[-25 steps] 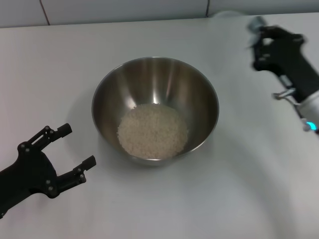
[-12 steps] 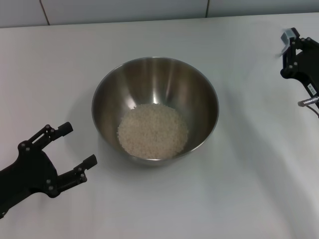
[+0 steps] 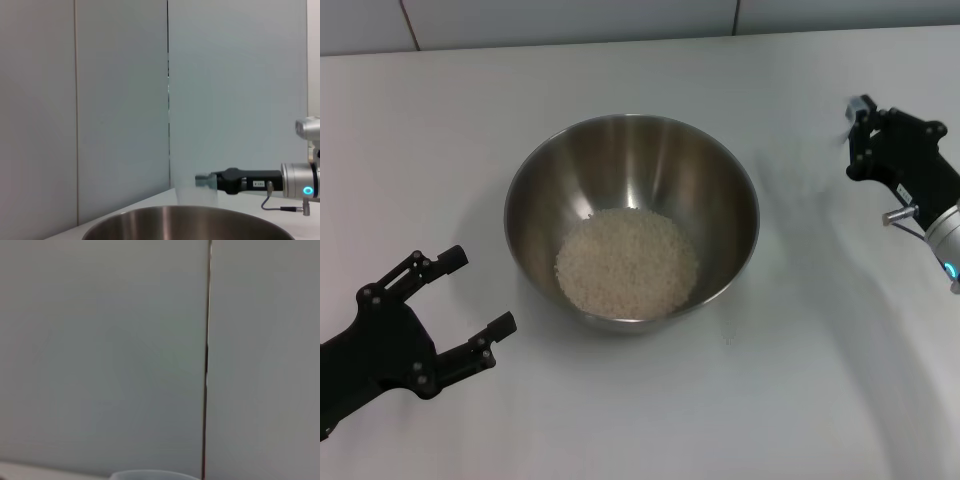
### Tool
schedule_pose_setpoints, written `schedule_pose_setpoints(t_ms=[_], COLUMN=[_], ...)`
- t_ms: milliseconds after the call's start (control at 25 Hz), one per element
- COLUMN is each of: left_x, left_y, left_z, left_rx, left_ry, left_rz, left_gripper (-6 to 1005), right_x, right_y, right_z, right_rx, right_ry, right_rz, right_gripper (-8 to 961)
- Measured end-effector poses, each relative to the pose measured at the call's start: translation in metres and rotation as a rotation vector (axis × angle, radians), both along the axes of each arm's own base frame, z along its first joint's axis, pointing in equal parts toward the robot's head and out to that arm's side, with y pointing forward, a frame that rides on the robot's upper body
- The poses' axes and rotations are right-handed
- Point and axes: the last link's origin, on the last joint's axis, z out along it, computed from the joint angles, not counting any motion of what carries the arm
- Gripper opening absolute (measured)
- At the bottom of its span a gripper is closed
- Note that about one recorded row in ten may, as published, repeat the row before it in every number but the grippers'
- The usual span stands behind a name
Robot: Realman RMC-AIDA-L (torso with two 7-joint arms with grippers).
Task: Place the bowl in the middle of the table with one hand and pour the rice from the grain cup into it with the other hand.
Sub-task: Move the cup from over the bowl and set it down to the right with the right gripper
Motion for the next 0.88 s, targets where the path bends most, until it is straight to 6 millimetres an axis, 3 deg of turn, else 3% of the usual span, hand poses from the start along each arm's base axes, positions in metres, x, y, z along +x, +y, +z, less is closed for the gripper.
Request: schedule_pose_setpoints(t_ms=[880], left_x=[-0.001], left_y=[-0.006], left_z=[0.004], left_rx=[-0.005], left_ry=[-0.022], left_rz=[-0.003], left_gripper=[870], right_x=[0.011], right_y=[-0.008], right_z=[-0.012], right_rx=[-0.05], right_ry=[0.015], right_rz=[-0.084], right_gripper=[22])
